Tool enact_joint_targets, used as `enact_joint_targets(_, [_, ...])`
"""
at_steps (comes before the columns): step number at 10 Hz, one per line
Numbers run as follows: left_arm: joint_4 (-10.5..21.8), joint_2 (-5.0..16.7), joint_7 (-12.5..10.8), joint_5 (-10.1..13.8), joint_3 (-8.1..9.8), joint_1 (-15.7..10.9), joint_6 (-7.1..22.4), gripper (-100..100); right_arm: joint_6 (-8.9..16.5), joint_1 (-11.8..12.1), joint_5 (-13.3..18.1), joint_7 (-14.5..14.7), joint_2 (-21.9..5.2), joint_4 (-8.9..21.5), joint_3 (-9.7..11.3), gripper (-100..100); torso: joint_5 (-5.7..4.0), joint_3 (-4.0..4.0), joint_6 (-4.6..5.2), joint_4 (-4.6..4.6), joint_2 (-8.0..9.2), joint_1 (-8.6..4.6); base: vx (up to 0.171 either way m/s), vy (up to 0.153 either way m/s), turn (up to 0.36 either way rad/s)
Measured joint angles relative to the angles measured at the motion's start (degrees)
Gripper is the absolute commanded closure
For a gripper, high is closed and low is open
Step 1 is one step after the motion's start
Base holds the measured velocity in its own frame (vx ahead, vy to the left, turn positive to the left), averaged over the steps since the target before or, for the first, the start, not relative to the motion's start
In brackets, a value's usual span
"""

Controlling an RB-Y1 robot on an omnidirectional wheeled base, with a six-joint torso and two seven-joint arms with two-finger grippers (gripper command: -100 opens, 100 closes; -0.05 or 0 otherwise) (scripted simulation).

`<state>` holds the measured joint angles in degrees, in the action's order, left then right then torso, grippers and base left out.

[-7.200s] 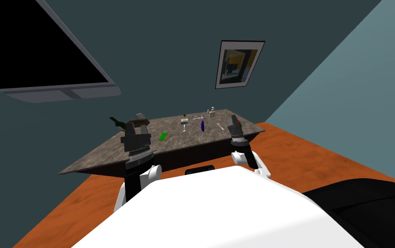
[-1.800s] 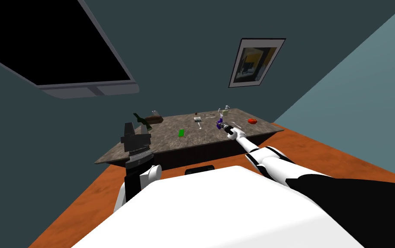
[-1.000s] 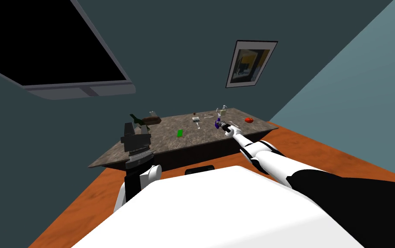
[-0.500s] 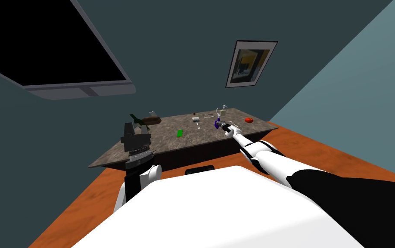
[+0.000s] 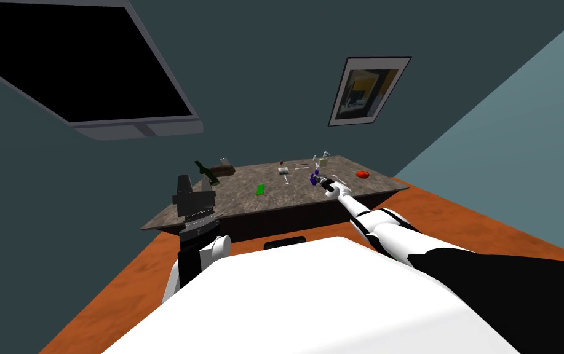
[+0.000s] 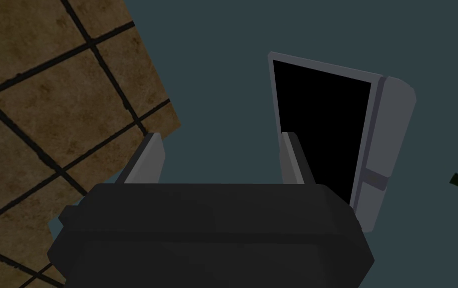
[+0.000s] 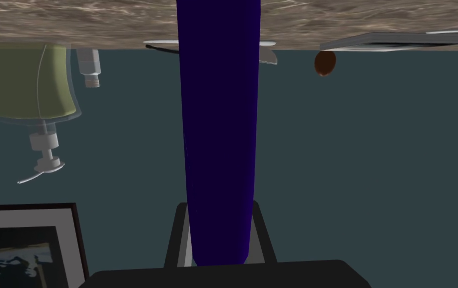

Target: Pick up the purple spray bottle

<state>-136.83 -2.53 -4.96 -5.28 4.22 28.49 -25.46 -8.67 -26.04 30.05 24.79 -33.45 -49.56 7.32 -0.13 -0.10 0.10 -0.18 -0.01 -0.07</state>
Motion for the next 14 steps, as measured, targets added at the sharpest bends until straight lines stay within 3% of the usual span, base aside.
enact_joint_targets(1, [0.00, 0.00, 0.00, 0.00, 0.00, 0.00, 0.00, 0, -0.04, 1.07, 0.03, 0.19, -0.07, -0.38, -1.65, 100, -0.01, -0.04, -0.05, -0.01, -0.06, -0.01, 0.019, 0.005, 0.085])
enact_joint_targets(3, [0.00, 0.00, 0.00, 0.00, 0.00, 0.00, 0.00, 0, 0.75, 3.89, -0.35, -0.53, -1.13, -3.57, -1.84, 100, -0.08, -0.06, 0.08, -0.11, -0.01, -0.09, 0.012, 0.006, 0.059])
enact_joint_targets(5, [0.00, 0.00, 0.00, 0.00, 0.00, 0.00, 0.00, 0, 1.02, 6.68, -0.43, -0.53, -1.66, -5.53, -3.89, 100, -0.16, -0.12, 0.08, -0.21, -0.03, -0.15, 0.012, 0.000, 0.054])
enact_joint_targets(6, [0.00, 0.00, 0.00, 0.00, 0.00, 0.00, 0.00, 0, 1.95, 8.34, -0.67, -1.06, -2.24, -7.95, -3.40, 100, -0.20, -0.13, 0.12, -0.27, 0.01, -0.17, 0.011, 0.009, 0.169])
enact_joint_targets(9, [0.00, 0.00, 0.00, 0.00, 0.00, 0.00, 0.00, 0, 3.33, 12.70, -1.05, -1.89, -3.38, -12.52, -4.69, 100, -0.24, -0.17, 0.14, -0.33, -0.01, -0.19, 0.012, 0.005, 0.079])
enact_joint_targets(12, [0.00, 0.00, 0.00, 0.00, 0.00, 0.00, 0.00, 0, 4.54, 17.89, -1.30, -2.49, -4.55, -17.26, -7.43, 100, -0.23, -0.19, 0.11, -0.33, -0.05, -0.19, 0.018, 0.005, 0.112])
enact_joint_targets(14, [0.00, 0.00, 0.00, 0.00, 0.00, 0.00, 0.00, 0, 5.00, 20.62, -1.51, -2.80, -5.19, -19.84, -7.96, 100, -0.23, -0.18, 0.16, -0.35, -0.01, -0.20, 0.010, 0.002, 0.080])
